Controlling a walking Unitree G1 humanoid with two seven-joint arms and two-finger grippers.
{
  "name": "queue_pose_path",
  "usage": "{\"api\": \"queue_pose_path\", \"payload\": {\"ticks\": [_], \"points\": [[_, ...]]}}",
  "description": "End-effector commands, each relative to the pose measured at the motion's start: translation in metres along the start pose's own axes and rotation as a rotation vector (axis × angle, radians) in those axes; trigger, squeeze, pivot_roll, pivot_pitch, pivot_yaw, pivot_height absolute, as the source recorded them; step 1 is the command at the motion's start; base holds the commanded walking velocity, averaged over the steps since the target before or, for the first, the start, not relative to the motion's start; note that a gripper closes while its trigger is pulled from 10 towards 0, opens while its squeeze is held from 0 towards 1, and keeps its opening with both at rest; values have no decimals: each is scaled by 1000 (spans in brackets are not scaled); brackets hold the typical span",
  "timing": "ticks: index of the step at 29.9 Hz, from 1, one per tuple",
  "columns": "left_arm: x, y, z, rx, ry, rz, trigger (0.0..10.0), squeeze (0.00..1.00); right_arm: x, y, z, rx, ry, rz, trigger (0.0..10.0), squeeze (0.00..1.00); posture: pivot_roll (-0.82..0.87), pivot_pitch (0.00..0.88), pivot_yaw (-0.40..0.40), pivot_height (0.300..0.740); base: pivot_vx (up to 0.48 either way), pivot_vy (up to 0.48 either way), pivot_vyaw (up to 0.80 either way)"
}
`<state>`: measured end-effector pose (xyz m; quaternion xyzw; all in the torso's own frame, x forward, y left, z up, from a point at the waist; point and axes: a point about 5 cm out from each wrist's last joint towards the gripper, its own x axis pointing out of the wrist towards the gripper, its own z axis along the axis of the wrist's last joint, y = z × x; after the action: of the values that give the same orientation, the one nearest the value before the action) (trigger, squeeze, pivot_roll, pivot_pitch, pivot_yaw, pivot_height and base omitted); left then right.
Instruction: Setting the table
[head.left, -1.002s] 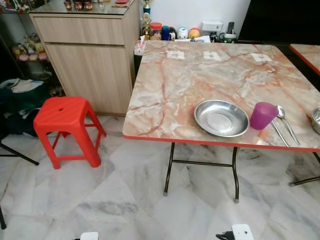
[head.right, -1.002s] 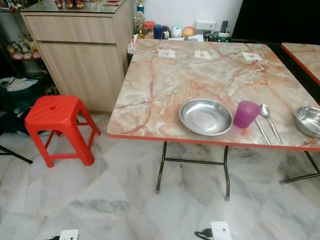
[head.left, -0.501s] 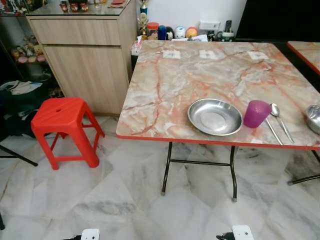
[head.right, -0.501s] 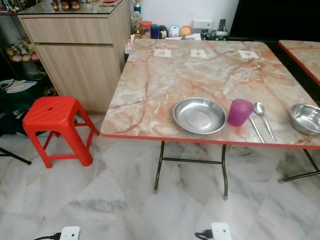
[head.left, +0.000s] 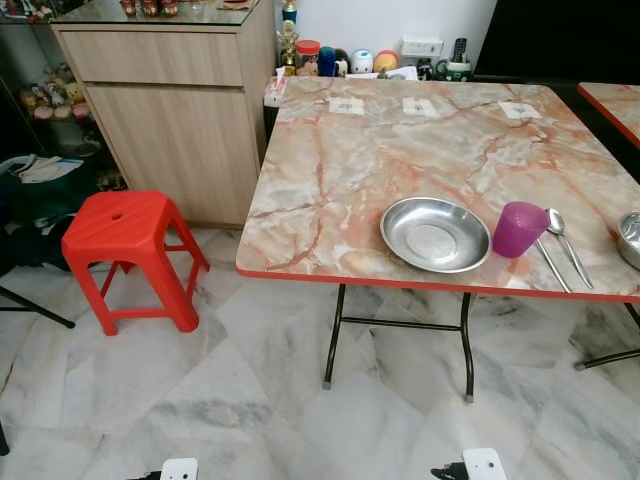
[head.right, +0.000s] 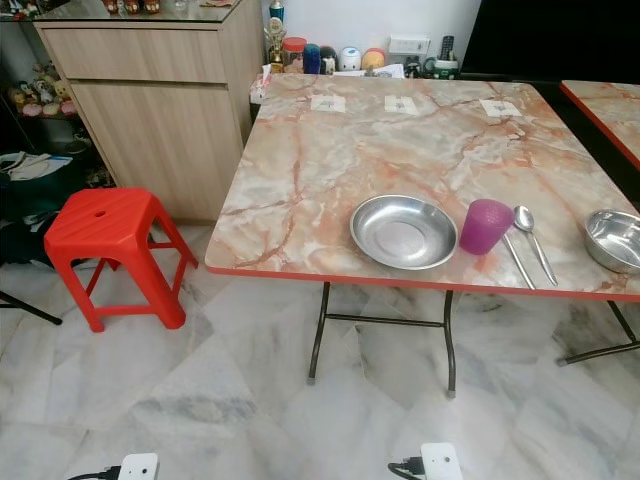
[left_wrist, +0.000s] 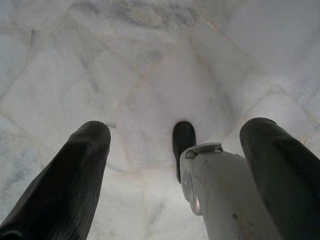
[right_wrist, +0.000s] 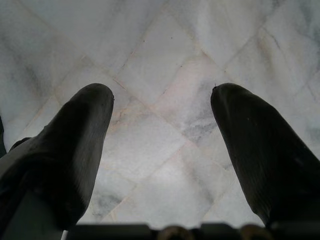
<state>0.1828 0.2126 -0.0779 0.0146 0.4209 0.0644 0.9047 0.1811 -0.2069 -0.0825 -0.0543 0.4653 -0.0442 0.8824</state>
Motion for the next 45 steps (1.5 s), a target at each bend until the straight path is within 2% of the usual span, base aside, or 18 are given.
{"api": "queue_pose_path", "payload": {"ticks": [1, 10, 14, 22, 24, 26, 29, 31, 34, 37, 42, 45], "points": [[-4, 7, -11, 19, 37, -90, 10000, 0, 4, 16, 54, 291, -175, 92, 10000, 0, 79, 0, -23, 740, 0, 0, 0], [-4, 7, -11, 18, 36, -91, 10000, 0, 4, 16, 54, 289, -174, 92, 10000, 0, 79, 0, -23, 740, 0, 0, 0], [-4, 5, -7, 5, -3, -93, 10000, 0, 4, 15, 53, 261, -193, 118, 10000, 0, 64, 0, -30, 740, 0, 0, 0], [-1, 6, 4, 8, -45, -89, 10000, 0, 4, 15, 57, 277, -205, 116, 10000, 0, 59, 0, -29, 740, 0, 0, 0], [0, 7, 14, 0, -97, -76, 10000, 0, 4, 14, 61, 269, -225, 117, 10000, 0, 59, 0, -31, 740, 0, 0, 0], [0, 8, 22, -13, -141, -68, 10000, 0, 3, 13, 67, 216, -273, 121, 10000, 0, 64, 2, -40, 740, 0, 0, 0], [0, 8, 23, -20, -153, -65, 10000, 0, 1, 12, 71, 270, -325, 122, 10000, 0, 66, 14, -43, 740, 0, 0, 0], [0, 9, 19, -22, -140, -64, 10000, 0, -1, 12, 77, 261, -385, 130, 10000, 0, 47, 29, -42, 740, 0, 0, 0], [-1, 8, 12, -19, -116, -63, 10000, 0, -1, 13, 79, 298, -405, 140, 10000, 0, 35, 37, -41, 740, 0, 0, 0], [-3, 8, 7, -26, -109, -61, 10000, 0, -23, 18, 114, 230, -738, 157, 10000, 0, 32, 43, -43, 740, 0, 0, 0], [-4, 9, 2, -34, -104, -58, 10000, 0, -29, 17, 113, 219, -794, 149, 10000, 0, 30, 51, -47, 740, 0, 0, 0], [-5, 8, 0, -33, -102, -59, 10000, 0, -25, 16, 108, 228, -753, 142, 10000, 0, 28, 52, -48, 740, 0, 0, 0]]}}
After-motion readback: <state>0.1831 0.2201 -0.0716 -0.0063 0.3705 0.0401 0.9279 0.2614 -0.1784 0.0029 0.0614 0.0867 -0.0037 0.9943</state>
